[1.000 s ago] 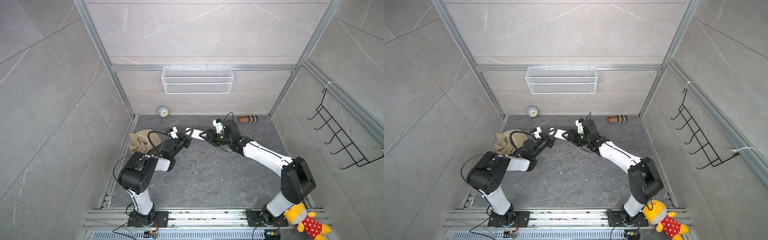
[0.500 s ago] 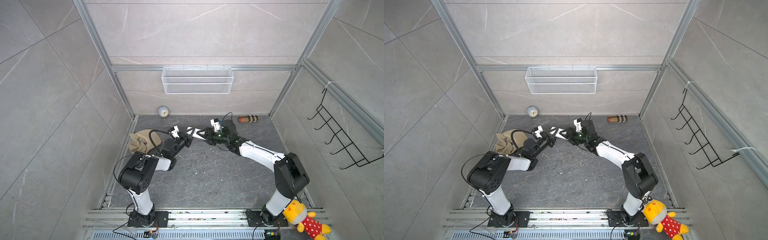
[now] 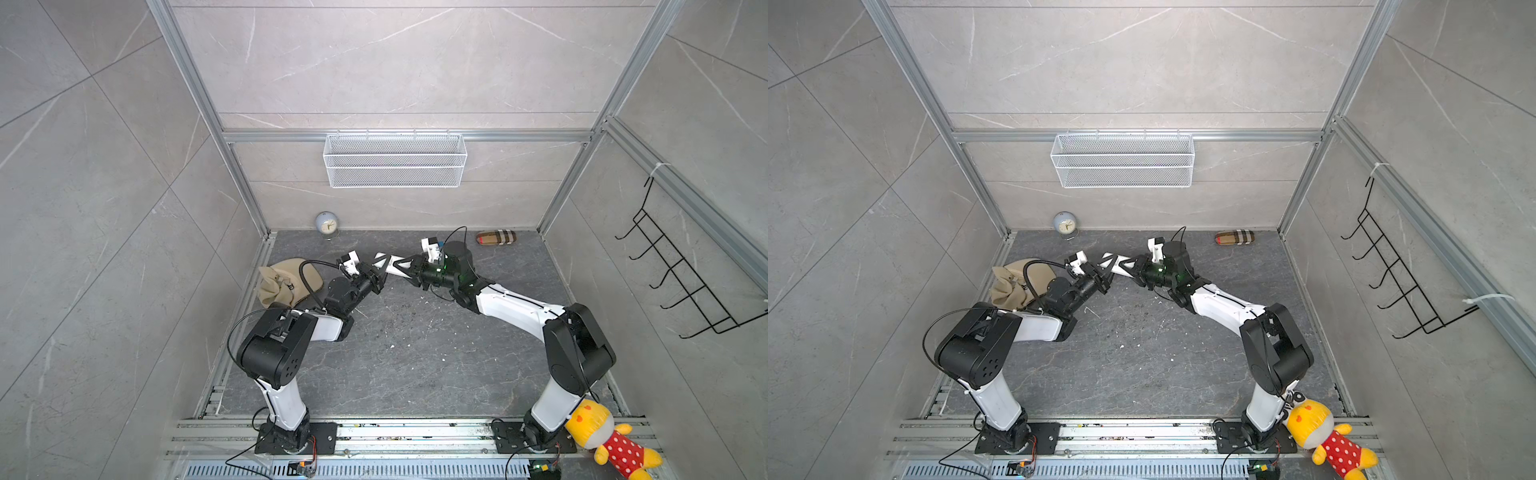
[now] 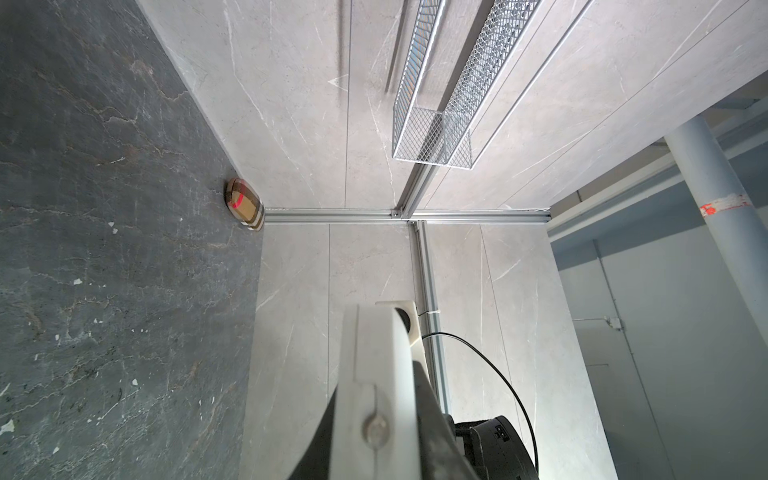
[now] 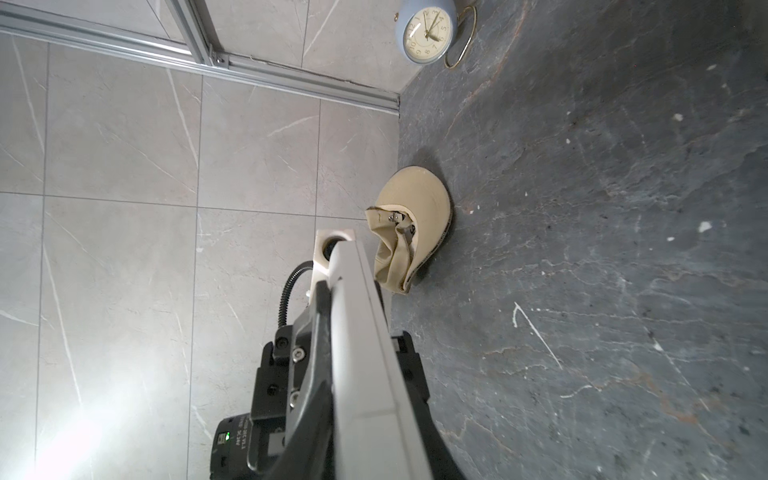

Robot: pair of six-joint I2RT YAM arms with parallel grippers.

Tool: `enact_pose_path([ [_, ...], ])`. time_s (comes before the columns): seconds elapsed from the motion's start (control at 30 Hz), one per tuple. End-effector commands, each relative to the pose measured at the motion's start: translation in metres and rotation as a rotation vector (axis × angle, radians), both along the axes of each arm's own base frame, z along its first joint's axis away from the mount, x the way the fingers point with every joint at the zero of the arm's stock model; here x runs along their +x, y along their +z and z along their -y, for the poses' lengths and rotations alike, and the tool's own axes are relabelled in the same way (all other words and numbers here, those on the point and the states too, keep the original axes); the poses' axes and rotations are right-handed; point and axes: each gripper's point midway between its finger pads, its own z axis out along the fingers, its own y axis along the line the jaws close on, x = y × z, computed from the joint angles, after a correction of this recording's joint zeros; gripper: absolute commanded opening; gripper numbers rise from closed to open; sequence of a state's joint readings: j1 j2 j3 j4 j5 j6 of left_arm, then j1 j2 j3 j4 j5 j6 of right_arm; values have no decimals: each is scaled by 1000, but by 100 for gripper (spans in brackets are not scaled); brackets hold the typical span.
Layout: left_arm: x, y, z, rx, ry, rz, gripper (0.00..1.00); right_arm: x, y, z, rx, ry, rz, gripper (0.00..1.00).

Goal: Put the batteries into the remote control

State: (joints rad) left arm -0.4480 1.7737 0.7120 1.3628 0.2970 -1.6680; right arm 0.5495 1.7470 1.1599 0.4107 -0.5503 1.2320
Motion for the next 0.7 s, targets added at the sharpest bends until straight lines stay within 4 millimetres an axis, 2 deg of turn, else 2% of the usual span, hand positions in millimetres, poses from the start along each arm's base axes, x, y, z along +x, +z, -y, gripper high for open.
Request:
enact_pose_path([
  [0.0,-2,30,-1,-14,15,111,39,3,3,-2,58,-26,2,26],
  [0.1,-3,29,-8,-1,53,121,64,4,11,3,82,-59,6,25],
  [0.23,-6,28,-14,43,88,153,76,6,24,9,128,-100,0,25],
  [0.37,-11,35,-16,138,120,263,76,11,25,16,227,-170,-78,24],
  [0.53,-18,42,-19,290,176,423,76,21,23,27,448,-275,-208,24],
  [0.67,-18,51,-20,327,197,487,76,25,19,33,542,-339,-282,24],
])
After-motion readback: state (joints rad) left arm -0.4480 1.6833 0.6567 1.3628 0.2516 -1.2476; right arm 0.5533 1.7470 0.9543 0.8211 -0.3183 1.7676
